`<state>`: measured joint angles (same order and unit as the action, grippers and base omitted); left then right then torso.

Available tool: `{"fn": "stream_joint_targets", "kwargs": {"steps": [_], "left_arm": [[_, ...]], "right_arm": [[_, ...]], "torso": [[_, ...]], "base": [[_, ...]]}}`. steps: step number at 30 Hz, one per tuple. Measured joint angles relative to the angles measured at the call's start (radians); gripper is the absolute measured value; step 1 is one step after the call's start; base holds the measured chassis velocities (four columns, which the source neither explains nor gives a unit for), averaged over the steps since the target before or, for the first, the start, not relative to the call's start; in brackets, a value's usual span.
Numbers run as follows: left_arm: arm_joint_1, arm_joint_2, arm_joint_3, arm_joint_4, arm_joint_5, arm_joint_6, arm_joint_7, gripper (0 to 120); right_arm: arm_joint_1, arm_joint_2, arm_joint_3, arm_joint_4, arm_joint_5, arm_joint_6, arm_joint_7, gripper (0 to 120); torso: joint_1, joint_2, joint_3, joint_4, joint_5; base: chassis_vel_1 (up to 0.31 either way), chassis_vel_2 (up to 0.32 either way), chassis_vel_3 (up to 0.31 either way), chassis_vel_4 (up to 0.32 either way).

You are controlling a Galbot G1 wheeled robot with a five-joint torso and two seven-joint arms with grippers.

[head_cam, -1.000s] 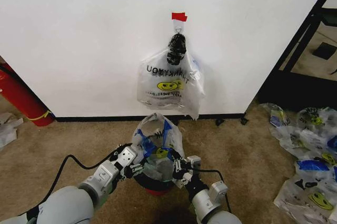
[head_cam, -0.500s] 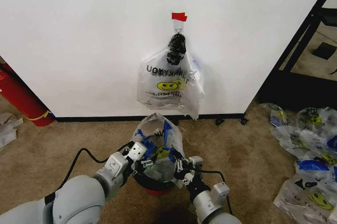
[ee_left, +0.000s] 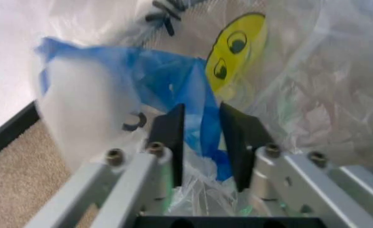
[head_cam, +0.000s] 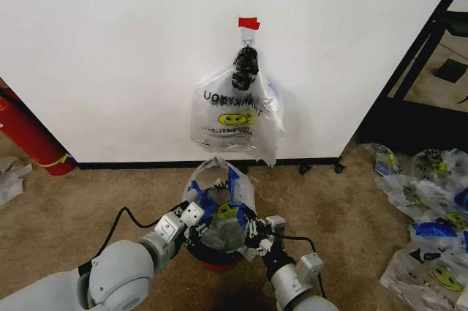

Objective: Pick up the garbage bag from the wall and place it over the trash bin.

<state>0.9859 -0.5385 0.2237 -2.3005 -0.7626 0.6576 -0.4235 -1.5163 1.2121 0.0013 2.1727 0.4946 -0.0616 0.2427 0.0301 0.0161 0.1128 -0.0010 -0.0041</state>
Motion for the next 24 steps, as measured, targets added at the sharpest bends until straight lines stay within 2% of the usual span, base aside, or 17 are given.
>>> {"fn": "stream_joint_targets", "kwargs": {"steps": [1, 4, 9, 14, 18, 21, 24], "left_arm": [[0.002, 0.0, 0.004, 0.001, 0.0, -0.004, 0.0, 13], [0.009, 0.0, 0.004, -0.002, 0.003, -0.009, 0.005, 1], [0.018, -0.005, -0.005, -0.001, 0.005, -0.015, 0.006, 0], [0.099, -0.011, -0.111, -0.024, 0.004, -0.049, -0.004, 0], [0.223, -0.03, -0.262, -0.095, -0.049, -0.087, -0.05, 0], [0.246, -0.041, -0.293, -0.113, -0.069, -0.093, -0.068, 0], [0.268, -0.064, -0.311, -0.143, -0.094, -0.115, -0.097, 0]], "right_arm": [[-0.001, 0.0, 0.0, 0.0, 0.0, 0.0, 0.0, 0], [-0.002, 0.0, 0.004, 0.001, 0.0, 0.0, 0.002, 0], [0.0, 0.0, 0.005, 0.0, 0.002, 0.002, 0.003, 0], [0.006, 0.01, 0.008, -0.003, 0.021, 0.009, 0.003, 0], [0.014, 0.037, 0.017, -0.003, 0.059, 0.022, 0.007, 0], [0.012, 0.054, 0.024, -0.002, 0.065, 0.027, 0.008, 0], [-0.021, 0.102, 0.064, 0.028, 0.078, 0.036, 0.011, 0]], "torso": [[0.0, 0.0, 0.0, 0.0, 0.0], [0.0, 0.0, 0.0, 0.0, 0.0001], [0.0, 0.0, 0.0, -0.0001, 0.0], [0.0, 0.0, 0.0, 0.0, -0.0001], [0.0, 0.0, 0.0, 0.0003, 0.0001], [0.0, 0.0, 0.0, 0.0004, 0.0002], [0.0, 0.0, 0.0, -0.0003, 0.0]], "base": [[0.0, 0.0, 0.0, 0.0], [0.0, 0.0, 0.0, 0.0], [0.0, 0.0, 0.0, 0.0], [0.0, 0.0, 0.0, 0.0], [0.0, 0.0, 0.0, 0.0], [0.0, 0.0, 0.0, 0.0], [0.0, 0.0, 0.0, 0.0]]}}
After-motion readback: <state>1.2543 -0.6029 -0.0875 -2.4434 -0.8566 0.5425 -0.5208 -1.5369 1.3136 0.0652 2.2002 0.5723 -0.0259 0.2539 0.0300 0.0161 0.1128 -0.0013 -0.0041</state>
